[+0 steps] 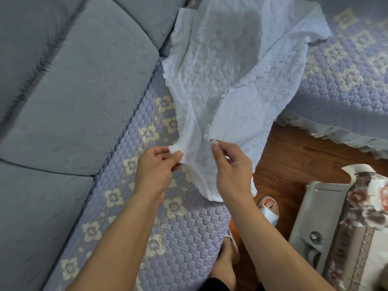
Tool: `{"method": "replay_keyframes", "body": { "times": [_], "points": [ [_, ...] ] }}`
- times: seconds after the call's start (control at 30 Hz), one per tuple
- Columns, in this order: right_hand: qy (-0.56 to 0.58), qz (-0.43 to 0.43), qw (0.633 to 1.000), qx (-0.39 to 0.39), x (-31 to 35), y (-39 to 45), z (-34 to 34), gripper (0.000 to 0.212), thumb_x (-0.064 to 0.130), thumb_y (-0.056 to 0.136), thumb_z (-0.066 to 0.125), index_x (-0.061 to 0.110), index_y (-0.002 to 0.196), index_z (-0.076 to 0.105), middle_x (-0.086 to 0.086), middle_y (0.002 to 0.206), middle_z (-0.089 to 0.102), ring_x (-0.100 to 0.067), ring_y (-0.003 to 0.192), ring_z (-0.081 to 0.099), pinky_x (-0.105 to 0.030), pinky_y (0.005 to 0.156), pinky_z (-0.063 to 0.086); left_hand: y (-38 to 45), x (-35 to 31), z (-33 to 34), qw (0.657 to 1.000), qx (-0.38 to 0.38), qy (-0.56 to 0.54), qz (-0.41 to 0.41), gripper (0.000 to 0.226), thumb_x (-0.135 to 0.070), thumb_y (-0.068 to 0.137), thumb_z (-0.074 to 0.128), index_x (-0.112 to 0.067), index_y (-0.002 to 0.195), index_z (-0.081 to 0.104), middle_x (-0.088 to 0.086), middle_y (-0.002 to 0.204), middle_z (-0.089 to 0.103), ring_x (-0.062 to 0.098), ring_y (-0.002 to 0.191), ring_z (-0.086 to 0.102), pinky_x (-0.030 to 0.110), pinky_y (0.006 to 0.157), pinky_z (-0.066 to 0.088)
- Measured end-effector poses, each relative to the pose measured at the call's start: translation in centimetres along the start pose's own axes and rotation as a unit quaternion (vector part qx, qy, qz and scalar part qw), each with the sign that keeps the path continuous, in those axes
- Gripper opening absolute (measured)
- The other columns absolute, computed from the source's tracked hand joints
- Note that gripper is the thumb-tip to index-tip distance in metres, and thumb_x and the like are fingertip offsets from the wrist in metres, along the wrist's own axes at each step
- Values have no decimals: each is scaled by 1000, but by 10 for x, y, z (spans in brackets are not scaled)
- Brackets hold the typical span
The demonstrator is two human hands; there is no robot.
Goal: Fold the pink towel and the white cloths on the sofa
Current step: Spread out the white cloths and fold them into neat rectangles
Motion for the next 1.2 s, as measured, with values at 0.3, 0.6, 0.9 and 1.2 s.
{"method": "replay_keyframes", "body": {
  "times": [0.3, 0.6, 0.9, 1.2],
  "points": [
    [-1, -2, 1000, 4, 0, -4, -1, 21, 16, 97, 66, 36, 91, 69, 15, 98, 70, 9, 94, 63, -5, 78, 45, -6, -9, -3, 989, -22, 101, 105, 13, -31, 96, 66, -18, 93, 63, 15, 96, 68, 24, 76, 61, 38, 74, 54],
    [3, 3, 998, -59, -6, -2, -9, 10, 20, 97, 67, 26, 100, 75, 16, 97, 73, 3, 93, 66, -7, 78, 46, -14, -15, -11, 983, -99, 29, 152, 15, -26, 87, 77, -32, 74, 73, 4, 77, 72, 14, 71, 63, 38, 73, 57],
    [-8, -18, 999, -49, -6, -11, -1, 22, 18, 96, 68, 39, 91, 69, 15, 89, 72, -2, 86, 65, -14, 77, 50, -17, -14, 0, 981, -114, -35, 154, 22, -17, 84, 81, -33, 72, 71, -3, 76, 67, 14, 75, 62, 29, 75, 54],
    [-38, -89, 994, -42, 2, -17, 5, 20, 11, 94, 69, 30, 94, 75, 15, 92, 70, -5, 90, 66, -14, 79, 48, -29, -12, 13, 989, -61, -91, 103, 6, -19, 90, 74, -23, 88, 77, 2, 87, 78, 24, 89, 74, 44, 83, 61]
  ]
}}
Point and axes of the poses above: each hand's wrist, its own y-axis towards the middle knuckle, its own z-axis out of the palm, x = y × z, the point moved 7 cm from there along y, towards the middle knuckle
